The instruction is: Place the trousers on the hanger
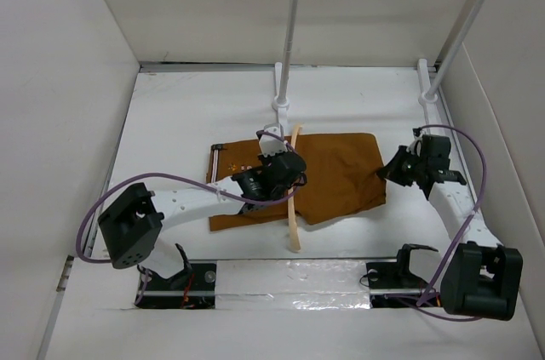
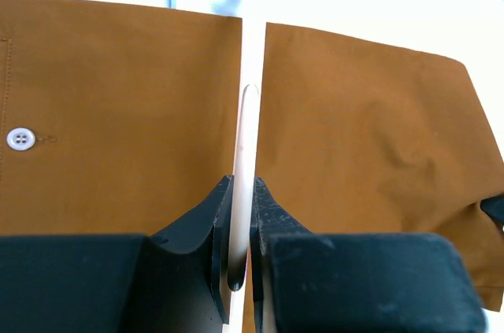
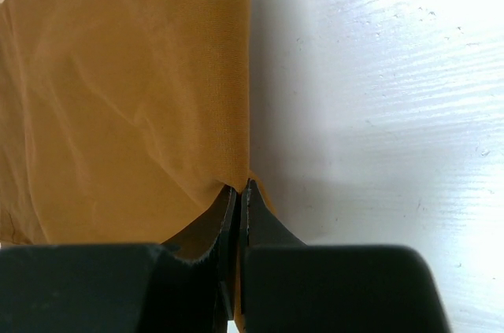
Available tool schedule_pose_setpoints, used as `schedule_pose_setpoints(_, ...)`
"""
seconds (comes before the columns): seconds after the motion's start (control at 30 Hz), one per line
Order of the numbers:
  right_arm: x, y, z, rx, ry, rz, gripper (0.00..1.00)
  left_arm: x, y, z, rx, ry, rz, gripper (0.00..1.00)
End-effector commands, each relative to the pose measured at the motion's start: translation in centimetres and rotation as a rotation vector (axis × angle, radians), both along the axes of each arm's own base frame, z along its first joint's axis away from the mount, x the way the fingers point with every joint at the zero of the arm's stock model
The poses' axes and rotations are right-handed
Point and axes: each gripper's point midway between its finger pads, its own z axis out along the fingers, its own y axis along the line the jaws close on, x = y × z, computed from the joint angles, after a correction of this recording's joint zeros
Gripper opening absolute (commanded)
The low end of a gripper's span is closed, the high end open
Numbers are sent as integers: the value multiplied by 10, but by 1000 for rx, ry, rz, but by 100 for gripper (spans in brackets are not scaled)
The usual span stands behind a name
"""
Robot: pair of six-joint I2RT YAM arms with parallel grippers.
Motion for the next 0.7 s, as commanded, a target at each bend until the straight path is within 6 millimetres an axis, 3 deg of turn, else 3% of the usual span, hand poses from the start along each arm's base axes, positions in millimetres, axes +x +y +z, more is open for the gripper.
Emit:
schedule_pose_setpoints(0.0,7,1,14,-9,-68,-2,3,13,-21,58,-170,-104,24,0)
schedule_pose_setpoints(0.07,5,4,18,-11,-63,17,14,12,-23,68,-218,-114,18,0)
schedule_pose_setpoints(0.1,4,10,24,-19,-78,40,34,11,-26,73,-239,-112,10,0)
schedule_pose_setpoints(0.2,0,19,61,-74,-150,84,64,10,-30,102,-277,-139,5,0)
schedule_pose_setpoints(0.27,-7,30,84,-73,-188,116,69,6,-30,119,-285,-156,-2,0)
schedule_pose_setpoints(0.3,-9,40,104,-57,-238,140,69,7,-31,133,-304,-171,-6,0)
schedule_pose_setpoints(0.33,-20,63,121,-13,-284,198,66,6,-30,142,-321,-180,-11,0)
schedule_pose_setpoints(0.37,-26,76,132,19,-321,235,59,5,-31,150,-336,-188,-18,0)
schedule_pose_setpoints(0.4,-35,92,137,66,-332,278,25,4,-33,159,-354,-195,-28,0)
schedule_pose_setpoints(0.47,-58,131,153,186,-354,367,2,4,-33,166,-359,-195,-33,0)
schedule_pose_setpoints(0.53,-69,152,156,265,-339,367,0,4,-35,178,-378,-195,-32,0)
schedule_pose_setpoints(0.57,-84,172,165,296,-358,432,0,1,-38,179,-369,-190,-41,0)
schedule_pose_setpoints(0.6,-79,171,166,271,-370,383,0,1,-39,187,-380,-195,-42,0)
schedule_pose_setpoints(0.63,-78,169,169,220,-364,336,13,1,-39,191,-379,-195,-43,0)
schedule_pose_setpoints(0.67,-80,167,169,204,-342,337,13,1,-39,188,-368,-191,-43,0)
